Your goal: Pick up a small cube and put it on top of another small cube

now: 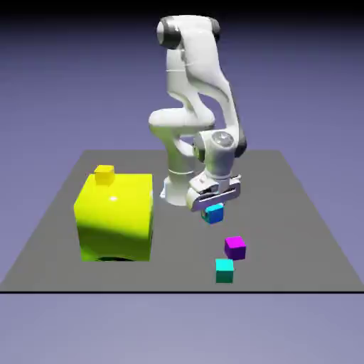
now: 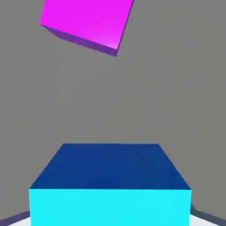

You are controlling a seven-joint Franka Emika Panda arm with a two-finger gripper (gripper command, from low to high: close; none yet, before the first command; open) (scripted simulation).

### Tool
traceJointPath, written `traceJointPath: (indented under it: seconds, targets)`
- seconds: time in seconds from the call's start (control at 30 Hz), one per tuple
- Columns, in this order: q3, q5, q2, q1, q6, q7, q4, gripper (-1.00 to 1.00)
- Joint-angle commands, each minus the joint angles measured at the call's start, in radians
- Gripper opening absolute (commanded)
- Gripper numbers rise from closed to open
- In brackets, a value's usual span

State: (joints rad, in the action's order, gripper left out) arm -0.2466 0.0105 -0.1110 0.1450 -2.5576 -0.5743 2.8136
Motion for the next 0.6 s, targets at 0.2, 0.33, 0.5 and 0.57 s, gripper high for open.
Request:
traceJointPath:
  seconds: [0.2,0.33,0.5,0.57]
  targets:
    - [-0.013,-0.074,0.12,0.034,0.135,0.014,-0.254,-1.0]
    - [0.007,-0.12,0.201,0.048,0.066,-0.015,-0.263,-1.0]
    - [0.036,-0.179,0.305,0.063,-0.048,-0.058,-0.249,1.0]
    - [0.015,-0.138,0.233,0.052,0.032,-0.028,-0.259,1.0]
